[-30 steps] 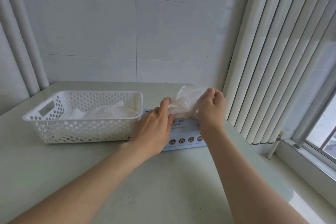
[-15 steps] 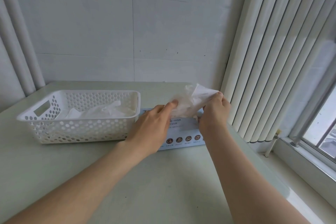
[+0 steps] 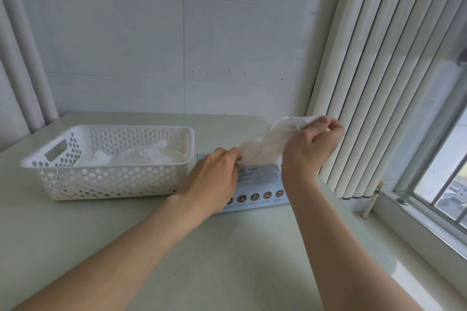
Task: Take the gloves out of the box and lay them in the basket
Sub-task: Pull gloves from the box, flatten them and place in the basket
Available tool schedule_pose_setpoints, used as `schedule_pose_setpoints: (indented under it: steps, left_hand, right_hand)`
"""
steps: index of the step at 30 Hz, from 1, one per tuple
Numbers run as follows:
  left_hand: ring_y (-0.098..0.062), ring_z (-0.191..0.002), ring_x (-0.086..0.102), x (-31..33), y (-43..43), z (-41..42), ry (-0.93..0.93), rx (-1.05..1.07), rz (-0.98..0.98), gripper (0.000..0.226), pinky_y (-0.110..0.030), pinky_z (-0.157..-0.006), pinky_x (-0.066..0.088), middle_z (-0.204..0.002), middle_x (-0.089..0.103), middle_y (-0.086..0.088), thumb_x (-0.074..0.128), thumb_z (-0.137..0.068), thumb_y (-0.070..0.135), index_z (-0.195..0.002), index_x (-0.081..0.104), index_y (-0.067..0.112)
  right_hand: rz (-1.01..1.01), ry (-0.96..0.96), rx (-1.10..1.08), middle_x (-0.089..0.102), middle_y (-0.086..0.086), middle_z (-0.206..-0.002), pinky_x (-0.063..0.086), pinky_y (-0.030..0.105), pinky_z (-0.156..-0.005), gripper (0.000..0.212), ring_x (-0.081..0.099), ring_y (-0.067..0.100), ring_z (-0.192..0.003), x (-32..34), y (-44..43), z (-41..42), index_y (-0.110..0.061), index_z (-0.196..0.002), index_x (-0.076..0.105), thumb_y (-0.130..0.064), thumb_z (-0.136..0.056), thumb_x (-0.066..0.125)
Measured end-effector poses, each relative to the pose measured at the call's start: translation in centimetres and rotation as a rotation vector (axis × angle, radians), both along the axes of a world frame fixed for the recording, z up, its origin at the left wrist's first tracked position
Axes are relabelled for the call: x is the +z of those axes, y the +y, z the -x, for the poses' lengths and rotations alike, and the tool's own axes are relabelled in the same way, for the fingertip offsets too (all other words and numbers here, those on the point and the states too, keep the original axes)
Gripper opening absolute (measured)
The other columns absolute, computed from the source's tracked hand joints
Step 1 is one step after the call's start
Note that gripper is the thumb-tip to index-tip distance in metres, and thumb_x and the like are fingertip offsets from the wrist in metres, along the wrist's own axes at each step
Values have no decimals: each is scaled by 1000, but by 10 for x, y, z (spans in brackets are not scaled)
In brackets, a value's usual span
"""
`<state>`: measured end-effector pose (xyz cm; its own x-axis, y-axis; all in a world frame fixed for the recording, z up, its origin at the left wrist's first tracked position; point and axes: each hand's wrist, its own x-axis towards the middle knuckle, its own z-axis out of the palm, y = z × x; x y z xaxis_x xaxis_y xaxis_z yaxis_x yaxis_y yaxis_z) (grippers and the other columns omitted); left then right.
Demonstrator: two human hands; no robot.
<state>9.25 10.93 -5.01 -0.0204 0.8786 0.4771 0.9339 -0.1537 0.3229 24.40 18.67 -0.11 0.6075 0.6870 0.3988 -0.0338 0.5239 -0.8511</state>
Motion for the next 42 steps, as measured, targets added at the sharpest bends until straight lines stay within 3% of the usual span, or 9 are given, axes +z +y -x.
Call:
schedule_pose_setpoints:
  steps: [5, 11, 17, 20, 24, 27, 32, 38, 42]
  left_hand:
    - [-24, -87, 62, 1, -1, 0, 5, 10, 5, 22, -40, -78, 54, -116, 62, -3, 39, -109, 22, -116, 59, 18]
    - [-21, -86, 59, 9, -4, -3, -66, 15, 29, 21, -32, -71, 43, -103, 57, 3, 49, -104, 37, -98, 54, 18]
    - [-2, -116, 59, 43, -7, -2, -480, -159, -22, 73, -16, -95, 46, -131, 60, 14, 77, -90, 46, -149, 38, 34]
    - [7, -103, 61, 59, -5, -3, -533, -163, -70, 42, -3, -78, 42, -109, 70, 20, 78, -92, 40, -130, 62, 33]
    - [2, -92, 63, 70, 5, -1, -564, -90, -169, 15, -22, -81, 50, -94, 73, 16, 67, -100, 38, -97, 75, 26]
    - [-5, -77, 64, 73, 14, 5, -687, -69, -171, 17, -26, -71, 51, -87, 71, 10, 62, -103, 32, -96, 74, 24]
    - [-1, -62, 50, 71, 19, 9, -678, -32, -192, 19, -13, -58, 39, -76, 59, 6, 57, -106, 27, -91, 63, 16]
    - [-7, -61, 50, 77, 11, 14, -795, -135, -262, 16, -20, -57, 40, -75, 63, 4, 53, -108, 23, -98, 60, 13]
    - [-19, -65, 49, 92, 9, 23, -946, -138, -365, 15, -38, -62, 48, -70, 55, -7, 50, -110, 29, -102, 56, 18]
  right_hand:
    - [-141, -93, -39, 52, -7, -89, 44, 21, -72, 17, 51, 0, -76, 8, -7, 2, -15, -109, 47, -26, -114, 34]
    - [-282, -410, 187, 38, -5, -53, 28, 35, -47, 12, 33, 13, -47, 2, -22, 12, -15, -103, 52, -22, -112, 47]
    - [-263, -406, 544, 68, 5, -71, 46, 29, -62, 15, 61, 15, -65, 12, -27, 6, -9, -90, 71, -7, -102, 64]
    - [-259, -393, 722, 69, 4, -79, 48, 31, -67, 22, 63, 17, -75, 14, -28, 3, -3, -90, 68, 6, -95, 48]
    - [-196, -374, 663, 66, 8, -100, 50, 45, -69, 36, 62, 22, -91, 4, -22, 6, -18, -113, 56, -4, -80, 49]
    - [-152, -496, 591, 61, -4, -109, 53, 32, -75, 50, 61, 20, -104, -8, -17, 5, -24, -121, 47, -13, -73, 60]
    - [-112, -744, 665, 75, -3, -93, 59, 41, -65, 67, 71, 18, -77, -20, -11, 10, -28, -129, 41, -27, -83, 89]
    - [4, -921, 518, 62, -3, -74, 46, 36, -61, 51, 57, 16, -63, -26, -5, 13, -22, -96, 58, -58, -76, 87]
    - [-67, -761, 606, 59, -4, -67, 41, 33, -54, 31, 54, 15, -58, -17, -11, 10, -24, -76, 61, -41, -91, 82]
